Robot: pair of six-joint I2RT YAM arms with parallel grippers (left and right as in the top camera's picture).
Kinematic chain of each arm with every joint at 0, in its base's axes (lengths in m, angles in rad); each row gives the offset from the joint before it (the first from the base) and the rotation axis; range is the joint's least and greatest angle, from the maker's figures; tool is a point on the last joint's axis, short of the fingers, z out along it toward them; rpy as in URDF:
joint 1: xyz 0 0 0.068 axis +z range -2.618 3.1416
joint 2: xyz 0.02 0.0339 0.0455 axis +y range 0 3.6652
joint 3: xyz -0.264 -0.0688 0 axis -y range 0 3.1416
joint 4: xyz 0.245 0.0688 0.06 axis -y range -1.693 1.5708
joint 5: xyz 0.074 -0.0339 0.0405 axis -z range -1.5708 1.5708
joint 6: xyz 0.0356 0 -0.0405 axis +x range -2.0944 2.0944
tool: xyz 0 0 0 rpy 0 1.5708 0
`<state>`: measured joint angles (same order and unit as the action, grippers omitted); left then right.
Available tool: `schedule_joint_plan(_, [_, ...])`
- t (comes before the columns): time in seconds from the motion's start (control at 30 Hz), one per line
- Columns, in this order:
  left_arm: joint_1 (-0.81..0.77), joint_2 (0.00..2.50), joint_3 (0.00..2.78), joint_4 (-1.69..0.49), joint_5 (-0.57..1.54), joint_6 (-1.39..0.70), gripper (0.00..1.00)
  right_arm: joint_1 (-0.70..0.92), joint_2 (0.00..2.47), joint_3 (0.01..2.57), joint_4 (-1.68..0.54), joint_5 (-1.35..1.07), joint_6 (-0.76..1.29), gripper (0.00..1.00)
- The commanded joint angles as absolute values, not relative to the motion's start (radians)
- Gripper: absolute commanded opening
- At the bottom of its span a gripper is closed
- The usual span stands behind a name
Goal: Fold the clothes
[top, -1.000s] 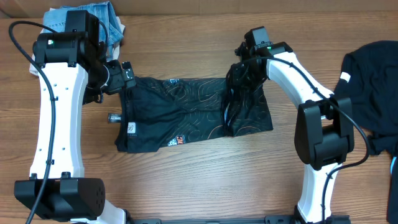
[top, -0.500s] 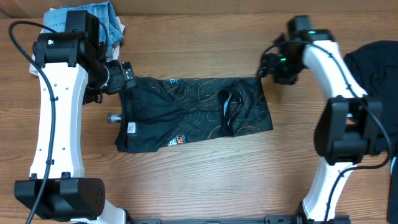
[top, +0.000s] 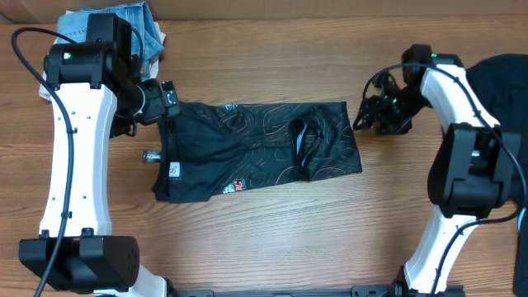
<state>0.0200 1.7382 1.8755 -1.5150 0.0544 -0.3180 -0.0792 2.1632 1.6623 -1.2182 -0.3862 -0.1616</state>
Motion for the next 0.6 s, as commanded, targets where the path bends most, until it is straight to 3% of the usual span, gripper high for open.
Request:
schedule_joint_plan(0.0, [0.019,1.73,1.887,-1.514,0.045,-0.322,1.0,-0.078,2.16,1.6,-1.183,-0.482,-0.22,0.69])
schedule_joint_plan(0.3, [0.019,1.729,1.887,-1.514,0.045,-0.322,1.0,-0.078,2.16,1.495,-1.109,-0.557,-0.262,0.69])
schedule_joint_plan(0.37, [0.019,1.73,1.887,-1.514,0.045,-0.322,1.0,-0.078,2.16,1.467,-1.085,-0.557,-0.262,0.65])
schedule_joint_plan(0.43, [0.019,1.73,1.887,-1.514,0.045,-0.322,1.0,-0.078,2.16,1.449,-1.068,-0.564,-0.262,0.51])
schedule_joint_plan(0.53, [0.019,1.73,1.887,-1.514,0.045,-0.322,1.0,-0.078,2.16,1.439,-1.059,-0.565,-0.254,0.11])
schedule_joint_plan(0.57, [0.019,1.73,1.887,-1.514,0.045,-0.322,1.0,-0.078,2.16,1.44,-1.059,-0.566,-0.248,0.04])
